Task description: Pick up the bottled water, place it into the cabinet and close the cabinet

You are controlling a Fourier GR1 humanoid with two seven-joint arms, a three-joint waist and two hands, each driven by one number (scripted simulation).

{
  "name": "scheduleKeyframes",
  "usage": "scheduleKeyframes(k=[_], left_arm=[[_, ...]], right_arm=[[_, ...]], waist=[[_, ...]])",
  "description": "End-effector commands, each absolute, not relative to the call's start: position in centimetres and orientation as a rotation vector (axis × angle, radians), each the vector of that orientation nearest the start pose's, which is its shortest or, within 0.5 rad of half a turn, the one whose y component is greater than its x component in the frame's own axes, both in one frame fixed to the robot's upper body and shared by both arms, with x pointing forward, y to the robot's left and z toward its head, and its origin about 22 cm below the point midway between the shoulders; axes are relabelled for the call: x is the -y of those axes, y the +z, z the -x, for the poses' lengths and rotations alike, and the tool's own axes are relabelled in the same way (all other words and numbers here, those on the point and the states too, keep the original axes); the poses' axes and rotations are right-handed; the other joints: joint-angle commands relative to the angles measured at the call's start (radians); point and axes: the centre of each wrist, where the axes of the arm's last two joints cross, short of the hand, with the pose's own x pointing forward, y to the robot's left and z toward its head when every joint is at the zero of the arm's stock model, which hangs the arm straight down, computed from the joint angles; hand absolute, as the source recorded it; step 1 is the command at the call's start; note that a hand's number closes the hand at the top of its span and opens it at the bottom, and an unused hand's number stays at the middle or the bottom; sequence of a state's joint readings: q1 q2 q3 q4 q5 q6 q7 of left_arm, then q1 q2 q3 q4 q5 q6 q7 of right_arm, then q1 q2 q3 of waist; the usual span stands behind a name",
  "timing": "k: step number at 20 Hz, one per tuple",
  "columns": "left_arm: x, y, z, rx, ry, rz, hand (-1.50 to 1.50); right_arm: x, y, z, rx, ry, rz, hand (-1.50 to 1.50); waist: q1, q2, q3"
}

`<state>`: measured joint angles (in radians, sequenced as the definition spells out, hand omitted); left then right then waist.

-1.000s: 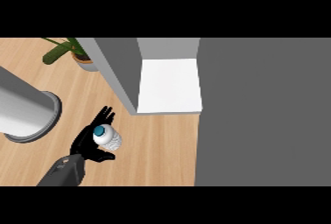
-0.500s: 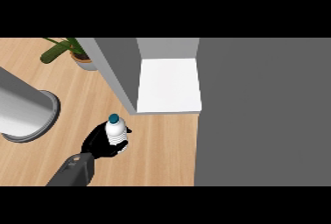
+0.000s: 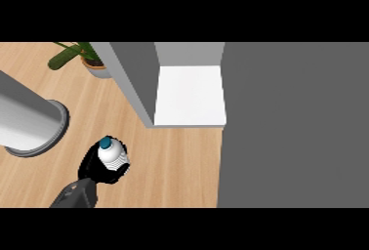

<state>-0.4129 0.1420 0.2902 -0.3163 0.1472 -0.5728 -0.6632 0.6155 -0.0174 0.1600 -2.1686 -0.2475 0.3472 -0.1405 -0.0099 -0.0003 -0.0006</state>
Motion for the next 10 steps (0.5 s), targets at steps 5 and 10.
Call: scheduleKeyframes(k=[5, 10], left_arm=[[-31.3, -15.2, -24.7, 1.58, 0.403, 0.405, 1.5], [-29.6, -15.5, -24.0, 1.577, 0.459, 0.45, 1.5]], right_arm=[[25.1, 4.5, -10.3, 1.775, -0.004, -0.393, -1.5], [24.4, 4.7, -9.9, 1.773, -0.011, -0.388, -1.5]], waist=[[0.002, 0.001, 0.0], [0.008, -0.003, 0.001]])
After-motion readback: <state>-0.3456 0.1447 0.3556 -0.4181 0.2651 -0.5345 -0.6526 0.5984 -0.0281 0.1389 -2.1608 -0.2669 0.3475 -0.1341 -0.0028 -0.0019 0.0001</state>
